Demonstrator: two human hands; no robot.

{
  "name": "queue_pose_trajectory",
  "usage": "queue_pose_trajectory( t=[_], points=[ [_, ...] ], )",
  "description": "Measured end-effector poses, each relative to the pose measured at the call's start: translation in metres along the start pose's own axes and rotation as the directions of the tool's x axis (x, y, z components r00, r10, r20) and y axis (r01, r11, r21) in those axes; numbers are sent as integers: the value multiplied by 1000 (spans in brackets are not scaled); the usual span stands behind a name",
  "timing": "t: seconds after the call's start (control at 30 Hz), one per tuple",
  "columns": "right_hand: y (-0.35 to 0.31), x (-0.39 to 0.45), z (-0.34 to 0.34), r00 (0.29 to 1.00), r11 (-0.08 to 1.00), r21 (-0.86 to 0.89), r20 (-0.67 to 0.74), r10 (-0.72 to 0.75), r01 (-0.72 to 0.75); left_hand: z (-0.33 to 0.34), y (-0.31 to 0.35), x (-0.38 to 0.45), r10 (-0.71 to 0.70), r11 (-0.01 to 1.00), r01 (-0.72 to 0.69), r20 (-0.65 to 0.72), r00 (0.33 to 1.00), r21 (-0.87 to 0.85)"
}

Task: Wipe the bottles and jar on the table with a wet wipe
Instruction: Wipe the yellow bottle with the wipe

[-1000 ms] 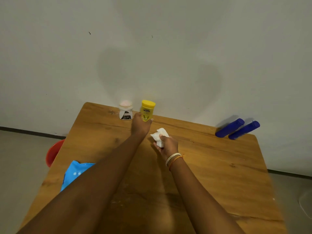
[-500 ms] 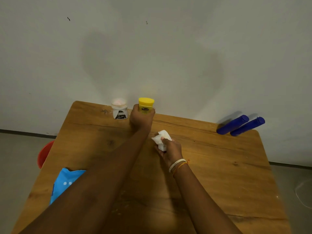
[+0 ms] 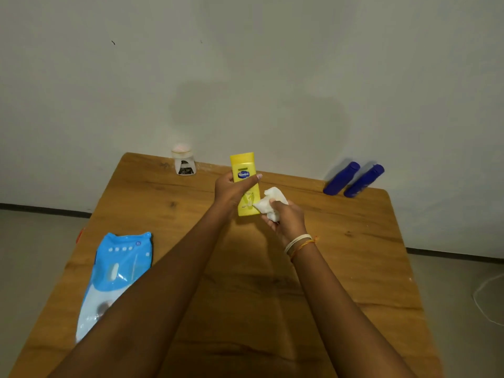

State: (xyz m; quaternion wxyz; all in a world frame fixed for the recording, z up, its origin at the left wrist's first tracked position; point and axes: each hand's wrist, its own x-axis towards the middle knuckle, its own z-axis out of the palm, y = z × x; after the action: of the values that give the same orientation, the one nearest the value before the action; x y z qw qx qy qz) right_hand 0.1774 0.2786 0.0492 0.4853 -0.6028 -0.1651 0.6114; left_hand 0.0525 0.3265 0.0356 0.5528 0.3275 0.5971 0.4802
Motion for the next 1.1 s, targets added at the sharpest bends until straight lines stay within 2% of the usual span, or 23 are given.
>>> queue_pose_trajectory(
  t=[0.17, 0.4, 0.53, 0.6, 0.7, 0.8, 0.97, 1.1],
  points=[
    [-23, -43, -45, 992, 1000, -1, 126, 26, -26, 29, 12, -69, 20, 996, -19, 15, 1000, -85],
    [-56, -95, -99, 963, 998, -48, 267, -34, 48, 68, 16, -150, 107, 989, -102, 51, 993, -106],
    [-74, -115, -115, 945, 996, -9, 317, -82, 90, 76, 28, -176, 170, 972, -149, 106, 980, -184],
    [-81, -122, -117, 935, 992, 8, 335, -118, 122, 75, 39, -182, 166, 960, -126, 147, 975, -248],
    [-91, -128, -113, 926, 979, -9, 327, -190, 204, 71, 56, -185, 136, 909, -10, 272, 953, -418],
    [-97, -130, -103, 916, 957, -24, 298, -268, 288, 63, 69, -184, 180, 863, -8, 293, 939, -506],
    [-104, -133, -90, 900, 933, -19, 271, -340, 358, 48, 77, -184, 200, 882, -18, 340, 919, -472],
    [-108, -141, -83, 870, 878, -91, 211, -445, 470, 36, 73, -187, 245, 901, -58, 393, 886, -430]
  ],
)
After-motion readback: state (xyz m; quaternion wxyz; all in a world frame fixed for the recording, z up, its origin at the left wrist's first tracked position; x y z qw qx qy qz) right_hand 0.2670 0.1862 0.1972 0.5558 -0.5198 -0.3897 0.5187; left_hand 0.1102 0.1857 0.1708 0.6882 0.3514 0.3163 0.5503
